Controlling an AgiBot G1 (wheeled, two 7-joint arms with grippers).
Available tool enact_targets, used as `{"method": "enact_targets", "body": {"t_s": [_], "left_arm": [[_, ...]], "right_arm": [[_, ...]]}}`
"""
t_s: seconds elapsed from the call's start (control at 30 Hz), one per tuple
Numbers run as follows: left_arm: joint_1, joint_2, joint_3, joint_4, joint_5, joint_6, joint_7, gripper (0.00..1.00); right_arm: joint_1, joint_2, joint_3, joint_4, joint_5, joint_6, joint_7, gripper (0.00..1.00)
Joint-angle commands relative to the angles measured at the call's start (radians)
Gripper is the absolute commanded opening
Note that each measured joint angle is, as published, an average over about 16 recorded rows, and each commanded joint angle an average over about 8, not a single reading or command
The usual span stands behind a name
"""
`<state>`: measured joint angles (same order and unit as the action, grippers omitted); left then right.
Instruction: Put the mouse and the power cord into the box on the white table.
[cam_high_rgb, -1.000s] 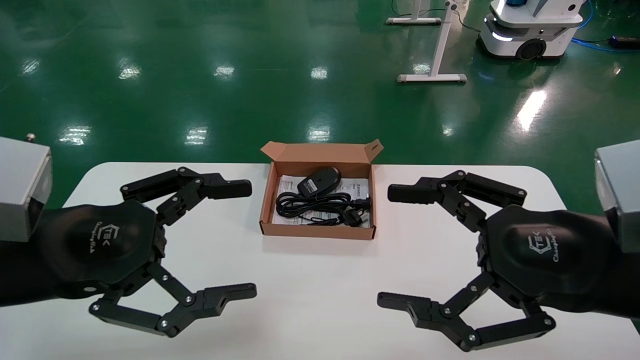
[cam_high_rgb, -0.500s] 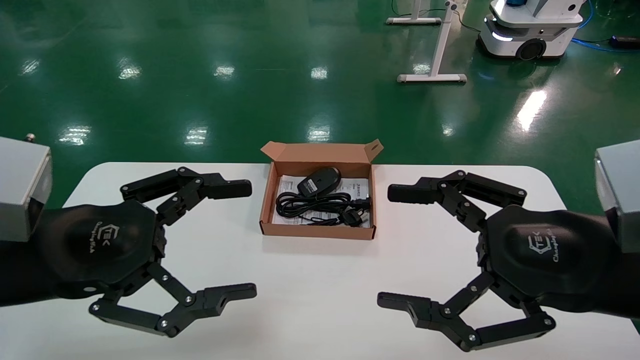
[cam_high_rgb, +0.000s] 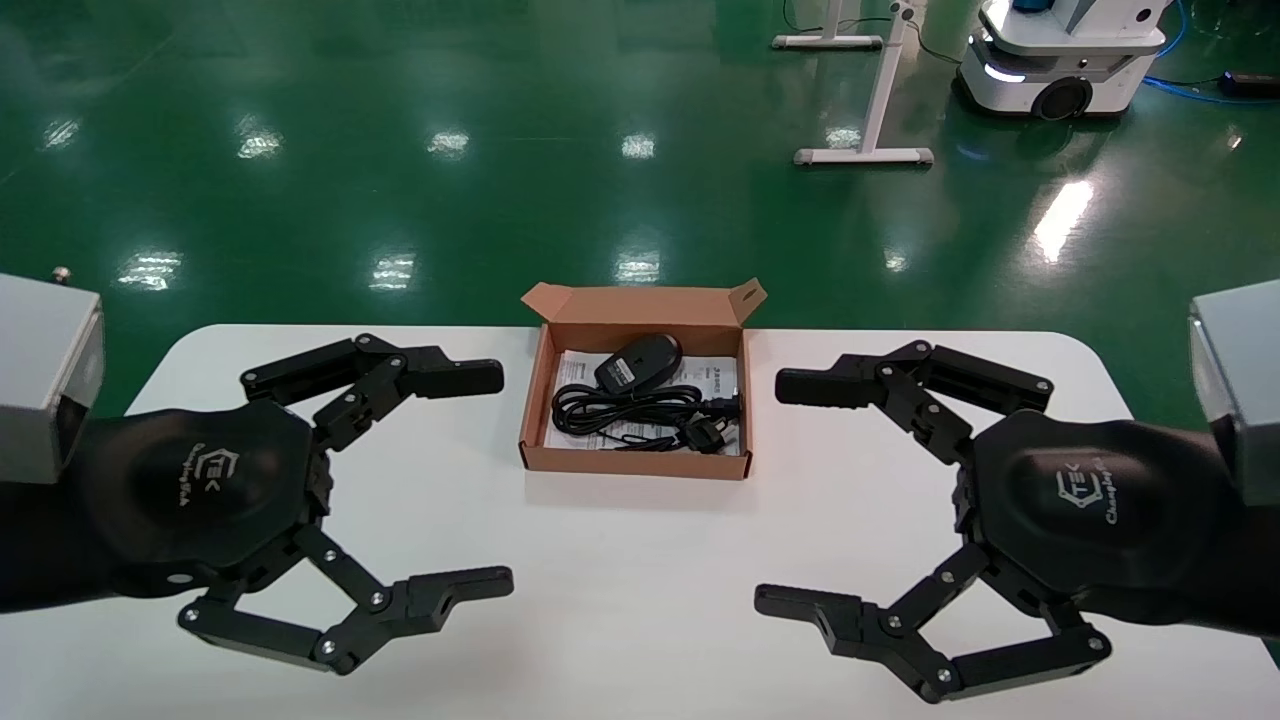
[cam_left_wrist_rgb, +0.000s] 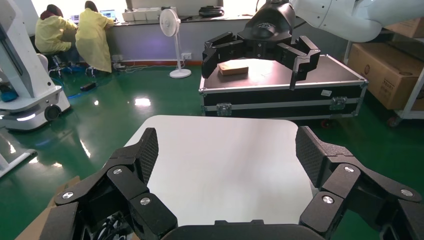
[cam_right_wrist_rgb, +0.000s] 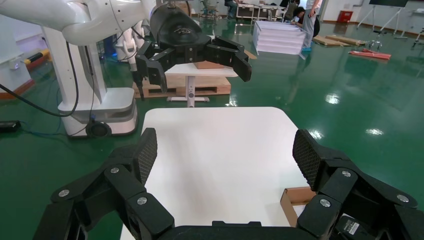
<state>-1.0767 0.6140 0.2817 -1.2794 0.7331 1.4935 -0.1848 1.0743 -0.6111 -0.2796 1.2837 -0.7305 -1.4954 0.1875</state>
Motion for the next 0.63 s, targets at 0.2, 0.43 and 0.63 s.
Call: {"method": "enact_targets", "body": {"t_s": [0.2,0.43,0.63], "left_arm": [[0.000,0.000,0.000,0.000,0.000,0.000,0.000,1.00],[0.000,0.000,0.000,0.000,0.000,0.000,0.000,1.00],[0.000,0.000,0.000,0.000,0.000,0.000,0.000,1.00]], "right_arm": [[0.000,0.000,0.000,0.000,0.000,0.000,0.000,1.00],[0.000,0.000,0.000,0.000,0.000,0.000,0.000,1.00],[0.000,0.000,0.000,0.000,0.000,0.000,0.000,1.00]]}}
